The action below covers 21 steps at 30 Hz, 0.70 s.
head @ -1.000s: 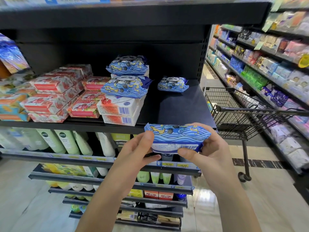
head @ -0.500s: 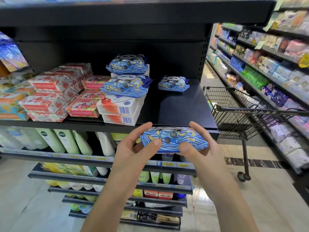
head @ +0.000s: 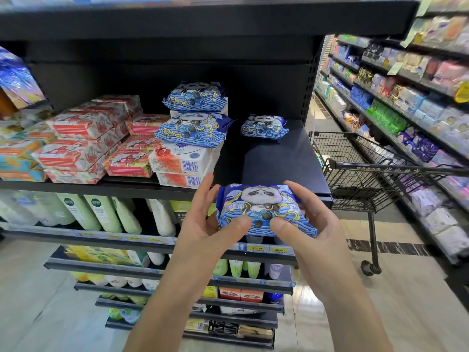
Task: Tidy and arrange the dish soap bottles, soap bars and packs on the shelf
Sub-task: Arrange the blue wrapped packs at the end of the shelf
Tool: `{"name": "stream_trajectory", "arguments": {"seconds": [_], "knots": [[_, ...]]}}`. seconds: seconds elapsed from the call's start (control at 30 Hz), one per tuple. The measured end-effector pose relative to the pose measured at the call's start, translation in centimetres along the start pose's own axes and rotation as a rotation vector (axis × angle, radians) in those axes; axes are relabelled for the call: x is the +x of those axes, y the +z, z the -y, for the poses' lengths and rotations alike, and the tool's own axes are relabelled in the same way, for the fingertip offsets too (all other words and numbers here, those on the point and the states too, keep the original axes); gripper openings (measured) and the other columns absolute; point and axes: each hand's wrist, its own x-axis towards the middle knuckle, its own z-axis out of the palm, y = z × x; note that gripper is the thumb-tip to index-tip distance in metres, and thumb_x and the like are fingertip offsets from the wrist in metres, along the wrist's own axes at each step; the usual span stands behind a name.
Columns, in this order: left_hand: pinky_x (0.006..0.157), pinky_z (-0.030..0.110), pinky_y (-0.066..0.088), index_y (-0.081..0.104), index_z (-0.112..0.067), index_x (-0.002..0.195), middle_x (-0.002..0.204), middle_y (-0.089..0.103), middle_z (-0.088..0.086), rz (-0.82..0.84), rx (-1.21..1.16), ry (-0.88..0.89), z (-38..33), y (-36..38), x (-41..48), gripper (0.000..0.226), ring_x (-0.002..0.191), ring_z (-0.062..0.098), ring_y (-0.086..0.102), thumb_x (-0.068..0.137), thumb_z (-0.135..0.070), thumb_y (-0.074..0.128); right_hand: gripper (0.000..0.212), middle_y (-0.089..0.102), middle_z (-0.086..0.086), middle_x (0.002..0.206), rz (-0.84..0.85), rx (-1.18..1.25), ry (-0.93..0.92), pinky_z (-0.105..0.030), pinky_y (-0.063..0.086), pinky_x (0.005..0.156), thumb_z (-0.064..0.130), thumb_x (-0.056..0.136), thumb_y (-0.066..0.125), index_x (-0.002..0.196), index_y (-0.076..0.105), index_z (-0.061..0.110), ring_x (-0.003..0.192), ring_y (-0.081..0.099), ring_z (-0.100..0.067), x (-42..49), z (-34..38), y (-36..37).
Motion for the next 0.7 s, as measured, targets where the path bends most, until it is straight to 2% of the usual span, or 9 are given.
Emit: {"name": "stream_trajectory", "arguments": {"seconds": [0.07,0.13,0.2,0.27,0.37,0.43,0.5,0.6,0.7], "knots": [[0.096,0.030,0.056,0.039,-0.036,0.154,0.146,0.057,-0.014,-0.006,-0.029,-0.024,0.0,-0.1,0.2,0.101,0.129,0.012,0.061,0.063,-0.046,0.083,0.073,0.072,0.001,0.118,0.011,-0.024,-0.039,-0.027,0.059,0.076,0.003,0.067,0.086,0.133,0.064,0.026,0.099,0.074,-0.017,0.1,0.0,-0.2],[0.101,0.041,0.056,0.044,-0.020,0.152,0.139,0.065,0.001,0.009,-0.071,-0.056,-0.1,-0.1,0.2,0.093,0.124,0.021,0.065,0.070,-0.051,0.076,0.079,0.072,0.001,0.118,0.030,-0.044,-0.075,-0.027,0.060,0.075,-0.007,0.069,0.087,0.137,0.060,0.023,0.099,0.074,-0.015,0.2,0.2,-0.2],[0.104,0.045,0.054,0.053,-0.010,0.143,0.131,0.070,0.008,0.036,-0.085,-0.080,-0.3,0.1,0.1,0.073,0.120,0.026,0.068,0.084,-0.047,0.073,0.077,0.074,0.002,0.116,0.063,-0.061,-0.113,-0.028,0.060,0.075,-0.015,0.076,0.076,0.141,0.055,0.020,0.101,0.074,-0.017,0.2,0.3,-0.3],[0.103,0.042,0.055,0.060,-0.008,0.135,0.125,0.073,0.007,0.052,-0.054,-0.072,-0.5,0.4,0.1,0.051,0.116,0.024,0.070,0.094,-0.035,0.072,0.078,0.075,0.002,0.116,0.106,-0.100,-0.131,-0.032,0.062,0.077,-0.017,0.079,0.073,0.144,0.050,0.020,0.104,0.073,-0.021,0.3,0.3,-0.5],[0.101,0.039,0.056,0.064,-0.010,0.130,0.123,0.075,0.005,0.044,-0.030,-0.063,-0.6,0.5,0.3,0.044,0.115,0.022,0.070,0.089,-0.025,0.066,0.085,0.065,-0.003,0.135,0.154,-0.201,-0.191,-0.043,0.061,0.090,-0.012,0.080,0.080,0.147,0.046,0.027,0.122,0.065,-0.025,0.8,-0.1,-0.9],[0.096,0.034,0.058,0.066,-0.011,0.128,0.120,0.076,0.004,0.024,-0.026,-0.051,-0.8,0.4,0.6,0.037,0.113,0.020,0.071,0.091,-0.019,0.065,0.087,0.042,0.003,0.156,0.167,-0.371,-0.293,-0.040,0.057,0.099,-0.001,0.079,0.085,0.149,0.044,0.030,0.137,0.052,-0.020,1.3,0.0,-1.3],[0.091,0.030,0.060,0.066,-0.011,0.128,0.120,0.076,0.004,0.009,-0.023,-0.042,-0.8,0.3,0.9,0.032,0.111,0.019,0.072,0.095,-0.011,0.063,0.088,0.030,0.010,0.162,0.188,-0.575,-0.423,-0.035,0.050,0.108,0.009,0.077,0.088,0.150,0.042,0.027,0.147,0.040,-0.017,1.9,0.4,-1.9],[0.092,0.031,0.060,0.064,-0.011,0.130,0.121,0.075,0.003,0.010,-0.013,-0.029,-1.1,0.2,1.4,0.035,0.112,0.019,0.072,0.096,-0.011,0.064,0.085,0.040,0.012,0.158,0.214,-0.747,-0.508,-0.046,0.042,0.115,0.028,0.075,0.088,0.148,0.045,0.031,0.151,0.033,-0.013,2.8,1.5,-2.4],[0.096,0.034,0.059,0.063,-0.013,0.132,0.124,0.074,0.003,0.020,-0.014,0.005,-1.5,0.5,2.1,0.044,0.115,0.018,0.071,0.089,-0.021,0.068,0.077,0.052,0.010,0.146,0.219,-0.801,-0.575,-0.038,0.048,0.109,0.024,0.074,0.091,0.141,0.054,0.028,0.140,0.046,-0.013,4.1,2.5,-2.5]]}}
